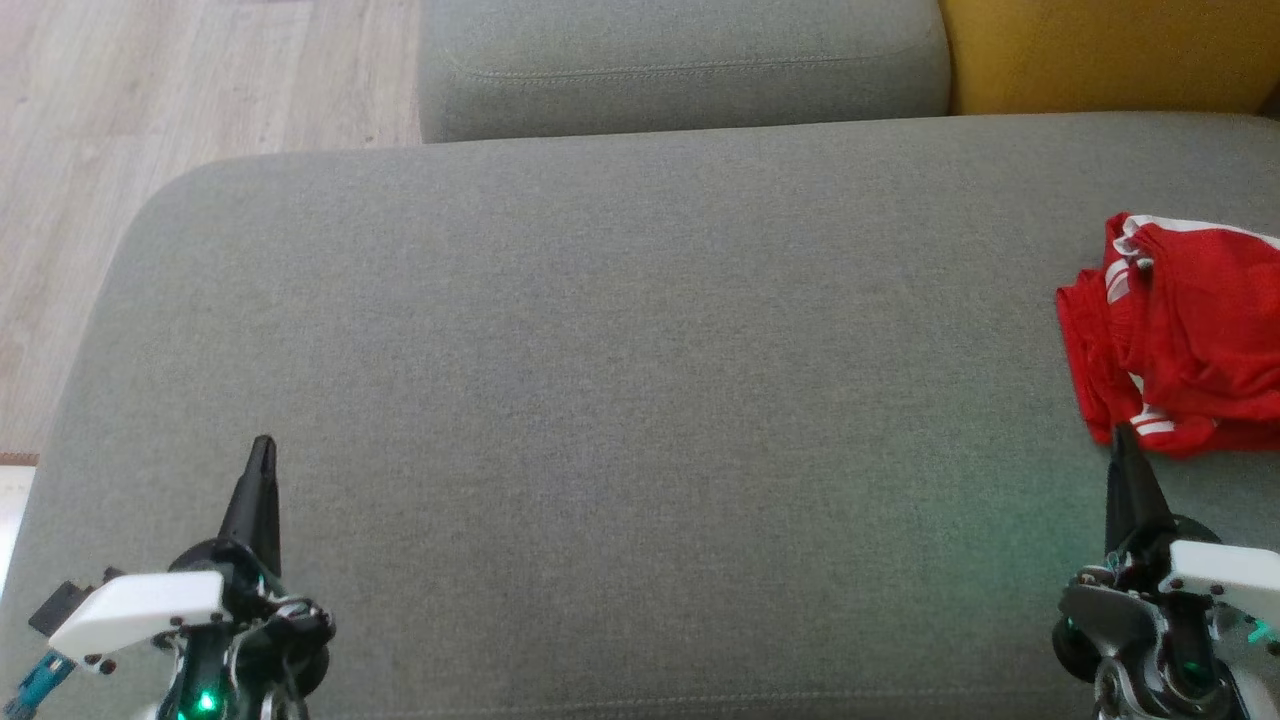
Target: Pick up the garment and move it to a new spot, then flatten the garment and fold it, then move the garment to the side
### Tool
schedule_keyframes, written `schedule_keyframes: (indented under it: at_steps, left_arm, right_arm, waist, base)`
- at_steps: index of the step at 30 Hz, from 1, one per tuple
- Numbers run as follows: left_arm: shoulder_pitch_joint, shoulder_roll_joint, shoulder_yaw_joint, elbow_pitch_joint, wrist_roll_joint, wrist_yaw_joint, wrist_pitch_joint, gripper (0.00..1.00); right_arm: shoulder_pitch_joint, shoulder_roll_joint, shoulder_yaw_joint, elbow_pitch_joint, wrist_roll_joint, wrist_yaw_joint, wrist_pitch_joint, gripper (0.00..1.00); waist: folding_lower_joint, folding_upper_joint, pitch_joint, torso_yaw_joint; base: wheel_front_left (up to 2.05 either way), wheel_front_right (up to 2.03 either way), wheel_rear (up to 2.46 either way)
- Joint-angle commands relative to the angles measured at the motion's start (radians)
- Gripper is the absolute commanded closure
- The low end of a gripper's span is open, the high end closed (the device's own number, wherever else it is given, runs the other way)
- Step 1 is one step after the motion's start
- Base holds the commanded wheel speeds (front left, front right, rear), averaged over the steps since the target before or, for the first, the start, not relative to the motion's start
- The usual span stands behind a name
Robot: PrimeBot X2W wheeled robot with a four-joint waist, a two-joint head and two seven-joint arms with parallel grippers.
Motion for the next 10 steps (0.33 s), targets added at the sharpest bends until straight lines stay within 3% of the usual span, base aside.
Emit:
schedule_keyframes:
  at_steps: [1, 10]
  left_arm:
    - [-0.057, 0.008, 0.033, -0.030, -0.002, -0.007, 0.003, 1.00]
    - [-0.057, 0.007, 0.034, -0.030, -0.001, -0.007, 0.004, 1.00]
  right_arm:
    - [-0.054, -0.016, 0.017, -0.031, 0.001, 0.004, 0.005, 1.00]
    - [-0.054, -0.014, 0.014, -0.031, -0.001, 0.004, 0.007, 1.00]
  waist:
    - [0.0000, 0.0000, 0.000, 0.000]
    - [0.0000, 0.0000, 0.000, 0.000]
  base:
    - [0.00, 0.00, 0.00]
    - [0.00, 0.00, 0.00]
